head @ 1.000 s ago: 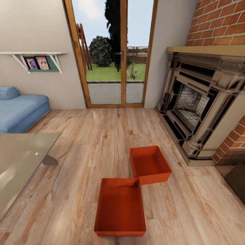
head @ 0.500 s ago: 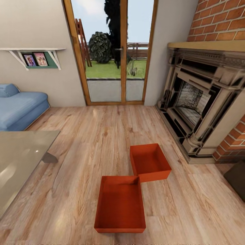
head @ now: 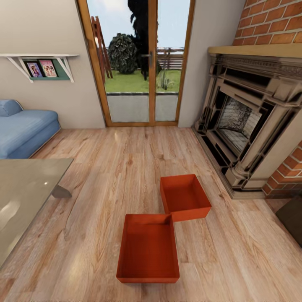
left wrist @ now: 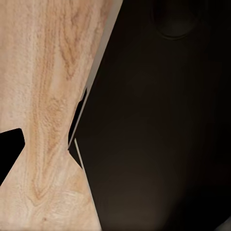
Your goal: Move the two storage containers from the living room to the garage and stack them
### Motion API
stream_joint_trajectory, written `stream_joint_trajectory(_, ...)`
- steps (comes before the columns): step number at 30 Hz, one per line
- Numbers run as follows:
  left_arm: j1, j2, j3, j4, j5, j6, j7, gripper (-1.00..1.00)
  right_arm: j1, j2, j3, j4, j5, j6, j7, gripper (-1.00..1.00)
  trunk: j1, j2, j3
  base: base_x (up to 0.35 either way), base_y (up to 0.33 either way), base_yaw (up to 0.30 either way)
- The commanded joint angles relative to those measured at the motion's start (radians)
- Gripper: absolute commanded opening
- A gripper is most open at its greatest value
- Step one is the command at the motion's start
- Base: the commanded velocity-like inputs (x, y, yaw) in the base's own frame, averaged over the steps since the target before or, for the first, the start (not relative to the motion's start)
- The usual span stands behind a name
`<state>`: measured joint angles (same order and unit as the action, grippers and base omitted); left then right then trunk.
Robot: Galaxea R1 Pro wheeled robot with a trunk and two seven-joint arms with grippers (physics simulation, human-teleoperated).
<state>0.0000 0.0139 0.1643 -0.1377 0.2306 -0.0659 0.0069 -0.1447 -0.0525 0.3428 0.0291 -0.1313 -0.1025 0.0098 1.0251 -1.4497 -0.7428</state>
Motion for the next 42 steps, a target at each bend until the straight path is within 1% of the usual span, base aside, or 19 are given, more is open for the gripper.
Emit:
stream_joint_trajectory(1, 0.000, 0.000, 0.000, 0.000, 0.007, -0.002, 0.001, 1.00, -0.001, 0.000, 0.009, 0.003, -0.010, -0.006, 0.001, 1.00, 0.000, 0.000, -0.002, 0.000, 0.000, 0.000)
stream_joint_trajectory(22, 0.000, 0.000, 0.000, 0.000, 0.007, -0.002, 0.001, 1.00, -0.001, 0.000, 0.009, 0.003, -0.009, -0.008, 0.002, 1.00, 0.000, 0.000, -0.036, 0.000, 0.000, 0.000)
stream_joint_trajectory(42, 0.000, 0.000, 0.000, 0.000, 0.007, -0.002, 0.001, 1.00, -0.001, 0.000, 0.010, 0.003, -0.007, -0.008, 0.002, 1.00, 0.000, 0.000, -0.038, 0.000, 0.000, 0.035)
